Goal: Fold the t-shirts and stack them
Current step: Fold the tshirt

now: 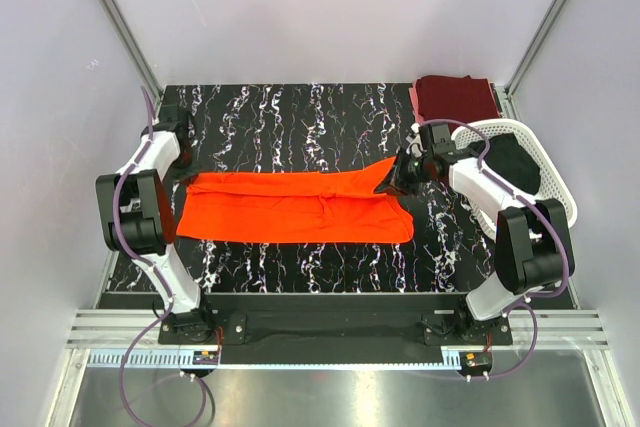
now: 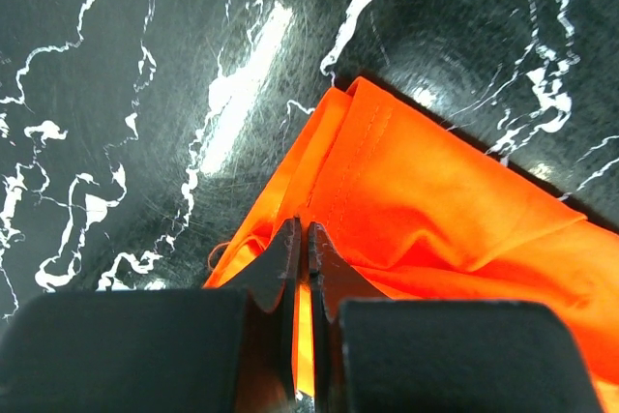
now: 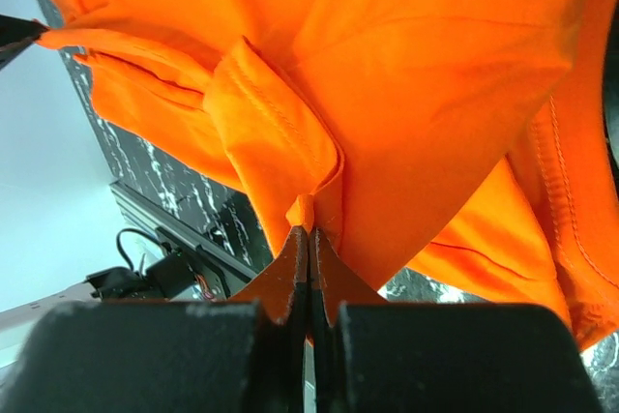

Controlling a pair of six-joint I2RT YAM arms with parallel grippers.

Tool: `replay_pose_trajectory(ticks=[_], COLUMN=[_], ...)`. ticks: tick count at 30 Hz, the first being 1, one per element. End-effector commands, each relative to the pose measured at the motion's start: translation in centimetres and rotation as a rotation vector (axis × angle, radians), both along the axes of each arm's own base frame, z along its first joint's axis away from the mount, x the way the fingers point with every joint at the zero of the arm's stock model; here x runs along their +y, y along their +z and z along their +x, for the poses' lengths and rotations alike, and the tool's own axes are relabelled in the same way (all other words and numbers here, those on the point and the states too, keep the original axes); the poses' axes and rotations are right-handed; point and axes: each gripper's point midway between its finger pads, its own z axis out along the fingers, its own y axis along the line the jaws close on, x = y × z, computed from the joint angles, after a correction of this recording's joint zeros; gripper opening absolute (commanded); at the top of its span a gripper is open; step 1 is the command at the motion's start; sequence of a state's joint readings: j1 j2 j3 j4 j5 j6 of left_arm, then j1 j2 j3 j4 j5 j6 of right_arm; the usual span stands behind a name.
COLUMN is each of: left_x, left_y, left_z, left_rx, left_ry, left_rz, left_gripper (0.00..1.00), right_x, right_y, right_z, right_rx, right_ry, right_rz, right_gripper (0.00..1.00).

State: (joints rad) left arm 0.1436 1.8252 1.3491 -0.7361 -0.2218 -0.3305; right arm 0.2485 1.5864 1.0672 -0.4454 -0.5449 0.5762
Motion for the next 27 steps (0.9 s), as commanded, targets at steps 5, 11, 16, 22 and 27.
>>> replay_pose_trajectory(ticks=[5, 11, 16, 22, 27], left_x=[0.3, 0.6, -0.5, -2.6, -6.0], left_y=[0.6, 0.6, 2.7, 6.8, 7.1], left_z=[0.2, -1.6, -2.5, 1.6, 4.8], left_rx=[-0.037, -0.019, -0.114, -0.294, -0.357], left_ry=[0.023, 0.083, 0.188, 0.116, -0.069], left_rz=[0.026, 0.046, -0.037, -0.161, -0.332], left_gripper=[0.06, 0.31, 0.41, 0.47, 0.36], right_x=[0.3, 0.3, -0.4, -0.2, 0.4], right_y=[0.6, -1.4, -3.9, -2.5, -0.9], right_z=[-0.7, -2.8, -5.6, -4.3, -3.8], right_rx=[-0.032, 0.071, 0.181, 0.138, 0.1], right_ry=[0.032, 0.073, 0.128, 0.145, 0.173], right_rz=[0.037, 0.038, 0.003, -0.004, 0.035], right_gripper=[0.0, 0.0, 0.02, 0.21, 0.36])
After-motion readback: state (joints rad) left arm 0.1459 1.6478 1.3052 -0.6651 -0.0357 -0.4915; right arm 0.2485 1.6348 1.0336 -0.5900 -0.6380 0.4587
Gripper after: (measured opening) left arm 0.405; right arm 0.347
